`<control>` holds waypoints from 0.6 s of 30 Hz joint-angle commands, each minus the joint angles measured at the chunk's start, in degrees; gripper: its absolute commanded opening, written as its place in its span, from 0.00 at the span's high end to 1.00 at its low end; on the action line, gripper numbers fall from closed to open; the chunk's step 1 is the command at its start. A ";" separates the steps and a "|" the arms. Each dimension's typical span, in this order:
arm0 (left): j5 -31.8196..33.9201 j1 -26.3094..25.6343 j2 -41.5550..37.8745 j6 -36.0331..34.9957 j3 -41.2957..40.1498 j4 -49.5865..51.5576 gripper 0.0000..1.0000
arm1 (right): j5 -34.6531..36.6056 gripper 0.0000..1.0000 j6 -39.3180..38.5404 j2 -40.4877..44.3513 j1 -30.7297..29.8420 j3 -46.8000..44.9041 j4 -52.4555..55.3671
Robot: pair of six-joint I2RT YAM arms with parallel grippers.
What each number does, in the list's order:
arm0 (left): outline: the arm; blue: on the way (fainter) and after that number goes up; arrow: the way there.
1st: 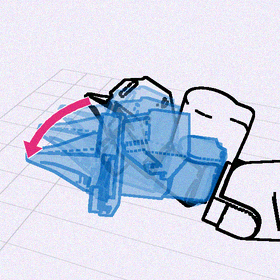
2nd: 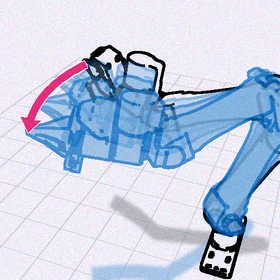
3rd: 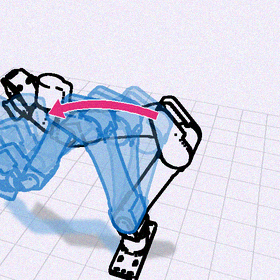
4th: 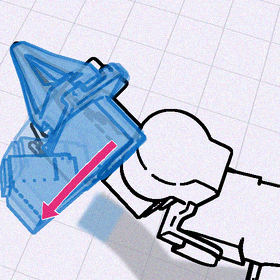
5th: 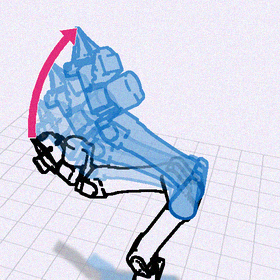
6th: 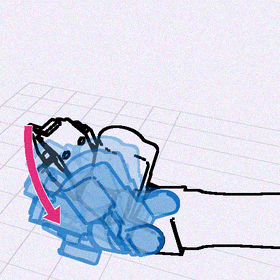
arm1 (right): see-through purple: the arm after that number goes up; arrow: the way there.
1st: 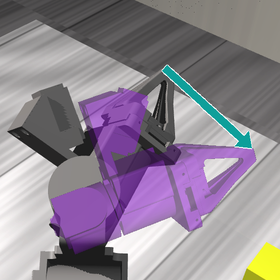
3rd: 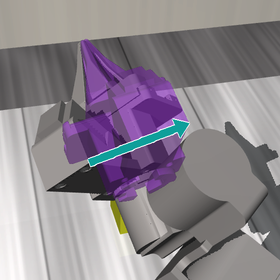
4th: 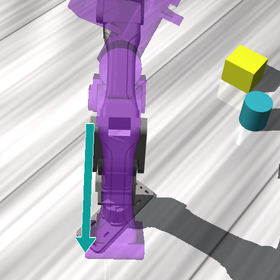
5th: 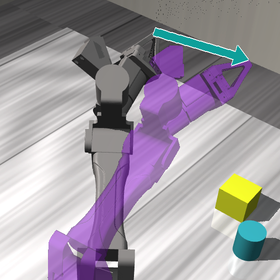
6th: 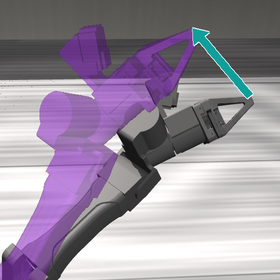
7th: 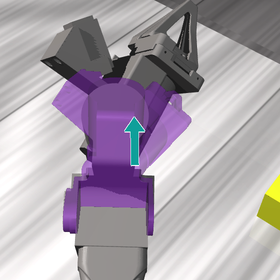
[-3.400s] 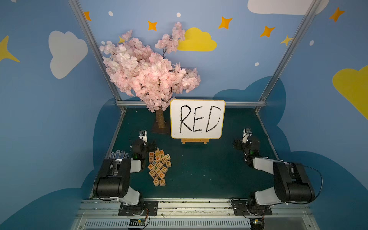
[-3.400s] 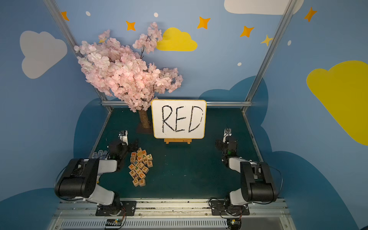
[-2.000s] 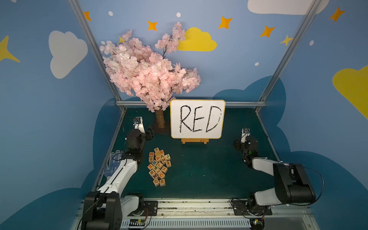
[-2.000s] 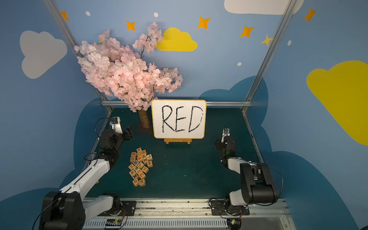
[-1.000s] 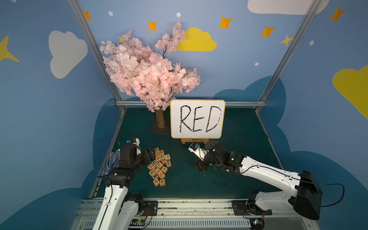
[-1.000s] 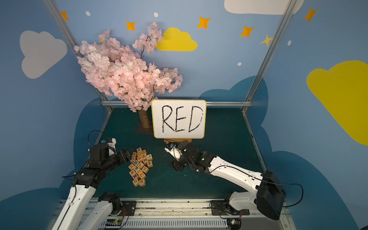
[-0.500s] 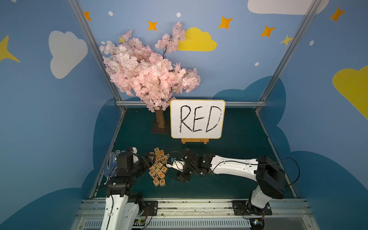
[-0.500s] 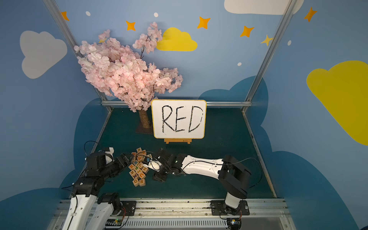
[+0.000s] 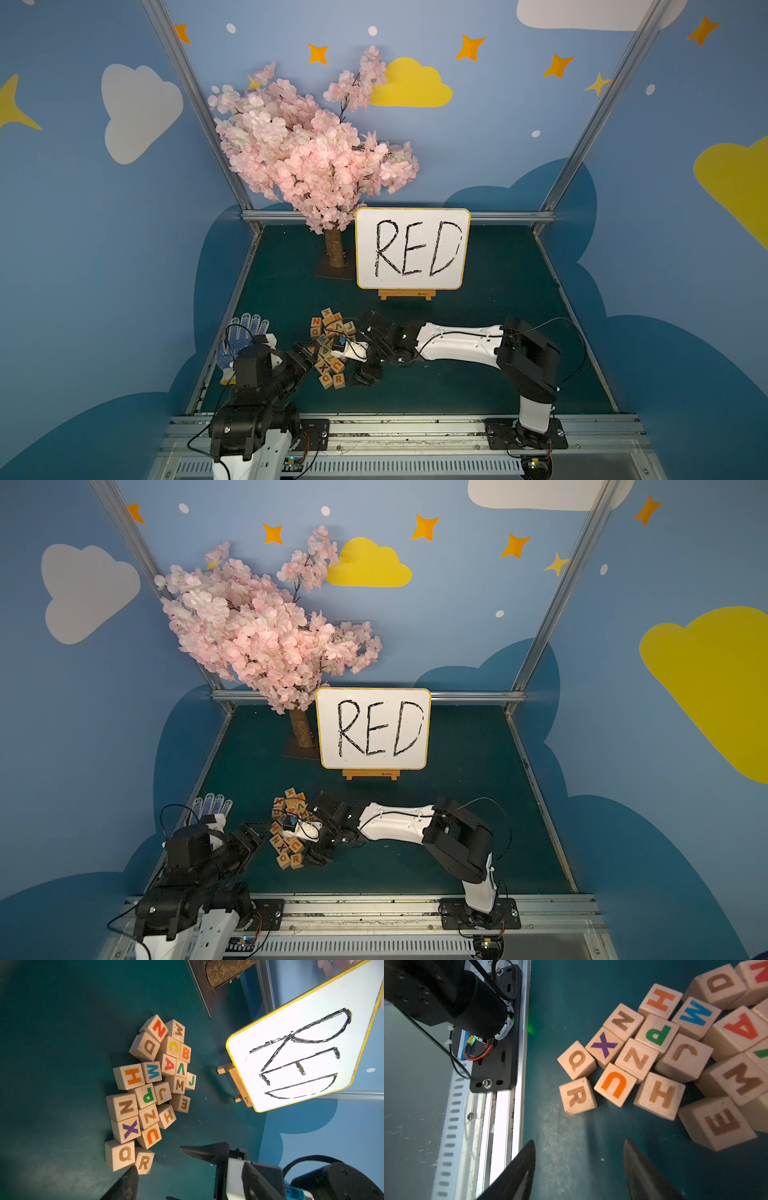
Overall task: Assemble the uppercase word "red" with letter blocks
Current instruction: Pick up the letter block from the center of the board.
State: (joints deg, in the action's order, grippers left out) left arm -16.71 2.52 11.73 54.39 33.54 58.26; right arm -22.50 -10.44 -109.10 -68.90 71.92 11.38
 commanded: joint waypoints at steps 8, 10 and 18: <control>0.51 0.15 -3.21 3.44 -3.17 6.32 0.24 | -4.26 0.33 -4.03 -4.11 -0.74 4.44 0.98; 0.18 0.15 -2.87 3.35 -3.31 6.08 0.25 | -4.89 0.33 -4.41 -4.67 -0.76 4.86 1.17; 0.29 0.26 -2.73 3.53 -3.57 5.81 0.25 | -6.06 0.34 -6.10 -5.88 -1.05 5.25 0.71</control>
State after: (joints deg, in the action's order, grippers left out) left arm -16.73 2.52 8.62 58.19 30.83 61.21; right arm -27.16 -14.85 -113.89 -69.49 75.75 11.44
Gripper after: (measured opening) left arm 0.750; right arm 0.665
